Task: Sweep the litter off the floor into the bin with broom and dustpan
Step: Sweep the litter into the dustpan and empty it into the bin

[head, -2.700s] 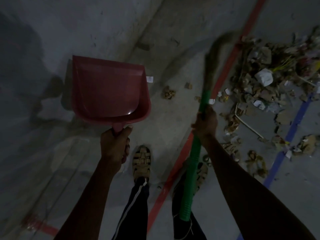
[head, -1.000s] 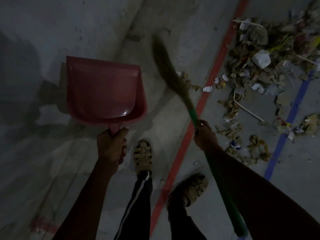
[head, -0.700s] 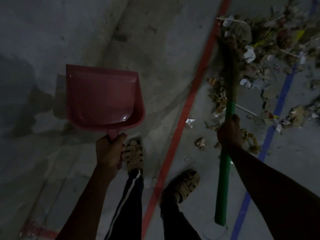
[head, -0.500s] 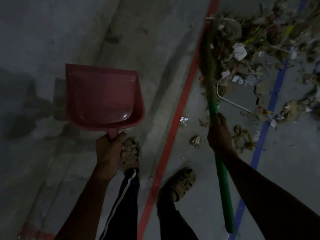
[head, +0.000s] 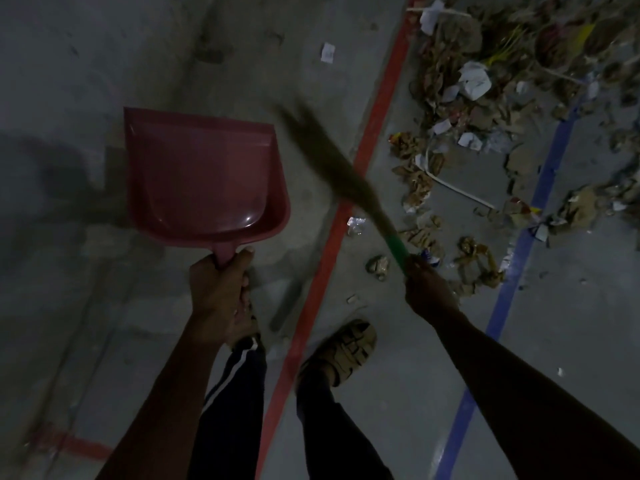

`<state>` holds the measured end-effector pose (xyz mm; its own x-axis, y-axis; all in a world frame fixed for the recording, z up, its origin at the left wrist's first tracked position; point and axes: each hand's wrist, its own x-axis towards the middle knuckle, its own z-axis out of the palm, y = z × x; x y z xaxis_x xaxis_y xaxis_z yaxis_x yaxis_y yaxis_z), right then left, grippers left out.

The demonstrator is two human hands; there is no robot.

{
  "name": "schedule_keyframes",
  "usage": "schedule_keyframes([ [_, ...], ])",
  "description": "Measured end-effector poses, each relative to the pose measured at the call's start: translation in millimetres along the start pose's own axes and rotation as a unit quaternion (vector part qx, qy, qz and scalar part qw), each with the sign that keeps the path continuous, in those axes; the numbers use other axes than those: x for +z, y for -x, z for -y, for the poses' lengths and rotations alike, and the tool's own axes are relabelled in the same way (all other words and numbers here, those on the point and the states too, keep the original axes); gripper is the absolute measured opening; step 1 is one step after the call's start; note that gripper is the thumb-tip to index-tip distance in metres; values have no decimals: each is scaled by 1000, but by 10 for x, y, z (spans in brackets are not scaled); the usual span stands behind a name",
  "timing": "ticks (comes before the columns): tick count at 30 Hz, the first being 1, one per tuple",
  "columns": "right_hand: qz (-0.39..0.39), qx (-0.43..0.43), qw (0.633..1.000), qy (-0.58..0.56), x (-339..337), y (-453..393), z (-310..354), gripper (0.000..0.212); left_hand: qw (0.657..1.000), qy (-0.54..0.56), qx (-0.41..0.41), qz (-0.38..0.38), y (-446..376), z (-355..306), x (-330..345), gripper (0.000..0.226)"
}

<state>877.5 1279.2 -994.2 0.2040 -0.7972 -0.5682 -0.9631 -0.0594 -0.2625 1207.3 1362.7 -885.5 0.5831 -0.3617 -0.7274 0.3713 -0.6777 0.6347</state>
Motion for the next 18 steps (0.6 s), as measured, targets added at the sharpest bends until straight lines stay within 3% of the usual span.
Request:
schedule_keyframes([
  [2,-21,78,996,-45,-119,-117,-103,42,1000,-10,13,-1,7,62,24,41],
  [4,-58,97,992,-50,-219,-209,-153,46,1000,-10,14,2,2,112,49,41],
  [10,-146,35,989,-4,-204,-259,75,66,1000,-1,-11,-5,-60,207,67,38],
  [15,-152,-72,984,-55,-46,-367,509,58,1000,-10,0,2,-111,180,-59,39],
  [18,-113,-128,981,-89,-26,-532,941,56,1000,-11,-1,3,-155,153,-190,35],
])
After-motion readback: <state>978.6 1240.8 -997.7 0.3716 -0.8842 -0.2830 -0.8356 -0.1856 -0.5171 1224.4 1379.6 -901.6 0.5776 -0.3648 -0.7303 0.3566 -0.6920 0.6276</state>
